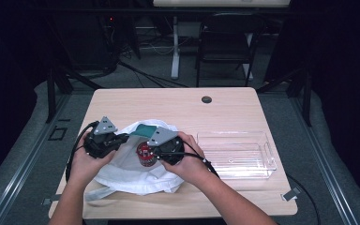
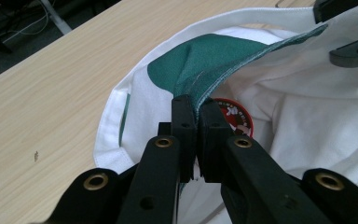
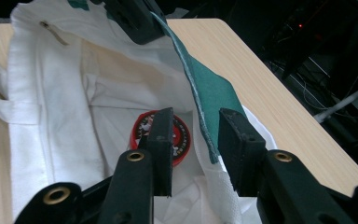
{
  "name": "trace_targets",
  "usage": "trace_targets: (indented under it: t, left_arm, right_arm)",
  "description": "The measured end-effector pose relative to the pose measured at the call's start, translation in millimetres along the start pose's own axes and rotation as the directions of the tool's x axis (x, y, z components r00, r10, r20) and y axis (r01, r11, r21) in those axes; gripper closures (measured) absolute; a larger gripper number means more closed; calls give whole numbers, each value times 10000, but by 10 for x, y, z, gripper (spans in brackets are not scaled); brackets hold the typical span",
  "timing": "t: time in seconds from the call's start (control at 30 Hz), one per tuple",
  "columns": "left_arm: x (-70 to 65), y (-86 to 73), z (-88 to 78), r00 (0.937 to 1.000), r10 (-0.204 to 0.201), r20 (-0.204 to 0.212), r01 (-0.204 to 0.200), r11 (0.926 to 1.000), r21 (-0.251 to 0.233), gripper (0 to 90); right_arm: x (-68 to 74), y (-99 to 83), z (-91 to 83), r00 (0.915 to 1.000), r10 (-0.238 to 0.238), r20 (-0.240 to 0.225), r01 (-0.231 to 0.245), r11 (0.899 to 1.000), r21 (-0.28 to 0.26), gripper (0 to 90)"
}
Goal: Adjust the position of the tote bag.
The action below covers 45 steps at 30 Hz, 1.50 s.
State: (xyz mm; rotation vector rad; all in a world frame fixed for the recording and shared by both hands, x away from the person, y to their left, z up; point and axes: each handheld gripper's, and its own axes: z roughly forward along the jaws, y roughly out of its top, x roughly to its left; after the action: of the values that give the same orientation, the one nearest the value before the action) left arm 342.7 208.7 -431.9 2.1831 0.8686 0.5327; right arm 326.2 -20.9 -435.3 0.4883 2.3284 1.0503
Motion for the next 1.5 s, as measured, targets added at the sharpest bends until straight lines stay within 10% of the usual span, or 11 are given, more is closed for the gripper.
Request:
trace_targets:
  t: [1.5]
  left_arm:
    - [51, 91, 106, 9996, -127, -258, 116, 9991, -409, 844]
  right_arm:
    - [-163, 80, 131, 9980, 78, 626, -131, 9964, 842, 900]
